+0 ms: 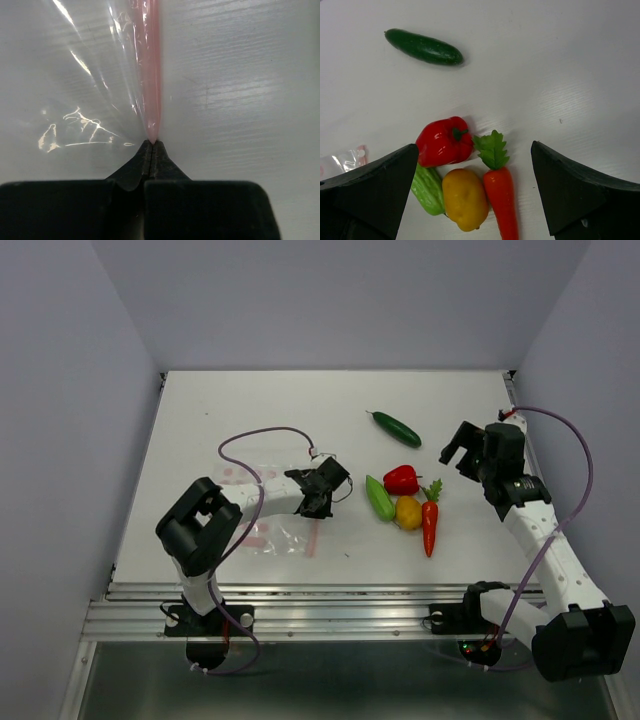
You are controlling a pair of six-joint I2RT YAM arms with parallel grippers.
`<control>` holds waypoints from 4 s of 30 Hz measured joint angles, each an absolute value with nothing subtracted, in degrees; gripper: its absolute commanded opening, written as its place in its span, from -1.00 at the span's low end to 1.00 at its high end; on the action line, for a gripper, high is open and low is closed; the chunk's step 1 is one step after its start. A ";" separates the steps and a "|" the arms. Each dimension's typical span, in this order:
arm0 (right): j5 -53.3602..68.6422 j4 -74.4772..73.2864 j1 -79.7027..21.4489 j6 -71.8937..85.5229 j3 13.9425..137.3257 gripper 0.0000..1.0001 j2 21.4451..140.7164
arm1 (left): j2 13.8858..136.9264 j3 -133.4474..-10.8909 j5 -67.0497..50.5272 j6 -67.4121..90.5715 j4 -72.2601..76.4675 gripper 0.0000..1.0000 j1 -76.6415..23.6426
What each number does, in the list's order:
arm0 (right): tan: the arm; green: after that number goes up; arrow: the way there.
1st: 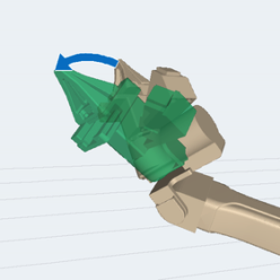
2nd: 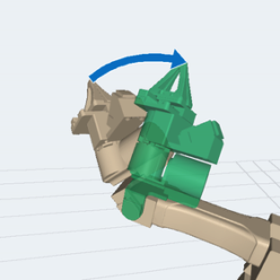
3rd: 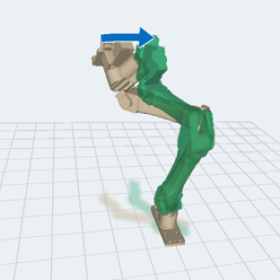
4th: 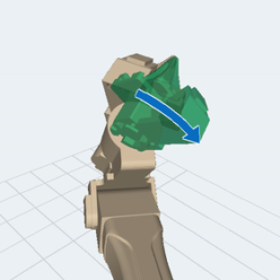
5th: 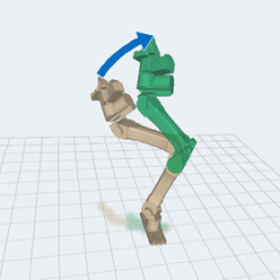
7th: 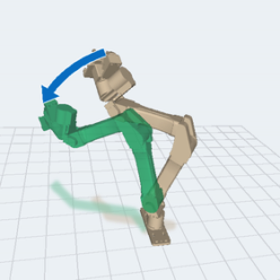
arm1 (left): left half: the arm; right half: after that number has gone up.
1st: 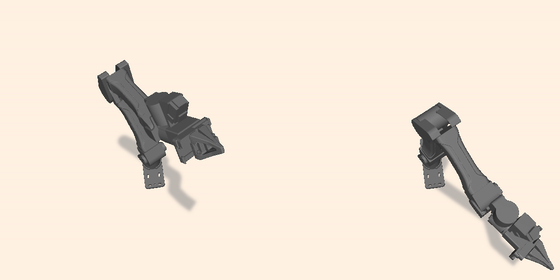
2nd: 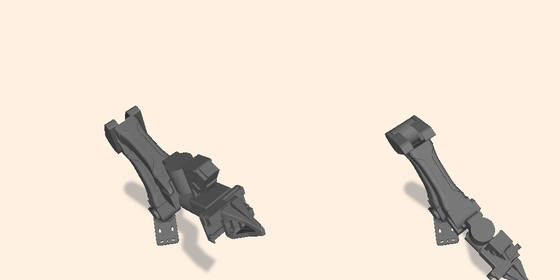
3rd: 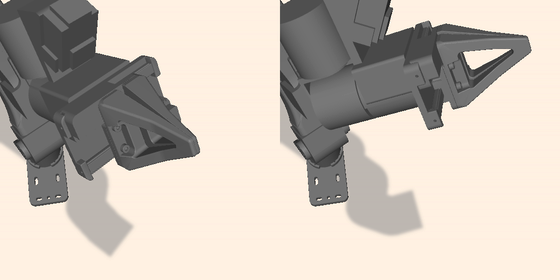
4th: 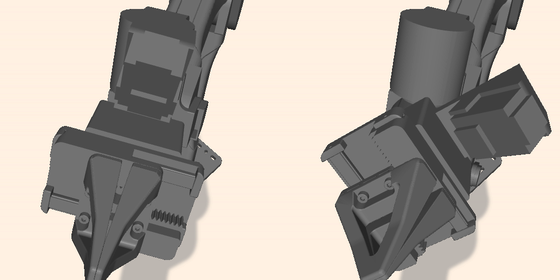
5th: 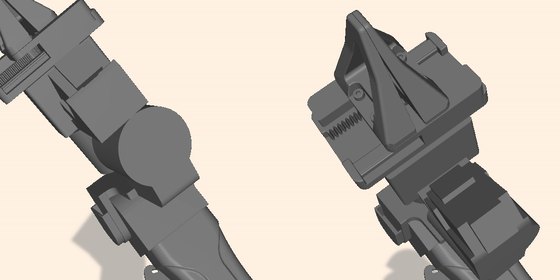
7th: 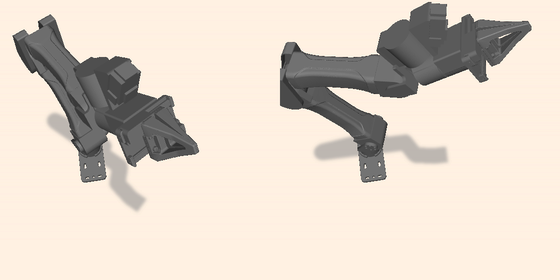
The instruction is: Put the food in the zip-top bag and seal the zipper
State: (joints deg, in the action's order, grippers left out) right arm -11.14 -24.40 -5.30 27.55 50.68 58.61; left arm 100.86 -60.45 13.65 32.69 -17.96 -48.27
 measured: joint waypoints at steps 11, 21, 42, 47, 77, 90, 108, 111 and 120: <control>13.85 -20.78 -5.41 23.24 50.13 1.00 59.83 | 84.71 -55.83 2.85 31.62 -10.83 -1.00 -48.29; 32.05 -7.22 -19.09 27.90 44.03 0.92 60.58 | 66.37 -52.90 -4.89 32.05 2.00 -1.00 -48.27; 31.94 8.47 -22.85 36.29 42.46 -0.19 67.48 | 68.60 -48.23 -11.84 34.22 8.10 -1.00 -48.27; 32.25 8.64 -23.03 36.36 42.48 -0.18 67.66 | 68.60 -47.70 -12.51 34.57 9.04 -1.00 -48.27; 33.52 8.58 -24.08 37.17 43.55 -0.18 65.89 | 68.55 -47.20 -12.78 35.22 10.09 -1.00 -48.27; 32.32 7.40 -24.47 36.82 44.21 -0.27 66.13 | 68.07 -46.35 -12.95 35.35 10.48 -1.00 -48.27; 32.60 6.66 -24.47 36.77 44.21 -0.27 66.13 | 67.68 -46.17 -13.10 35.48 10.76 -1.00 -48.27; 32.75 6.72 -24.47 36.93 44.21 -0.28 66.17 | 67.68 -46.11 -13.34 35.48 10.96 -1.00 -48.27; 33.32 7.11 -24.84 37.50 44.23 -0.28 67.40 | 67.68 -46.06 -13.67 35.51 11.14 -1.00 -48.27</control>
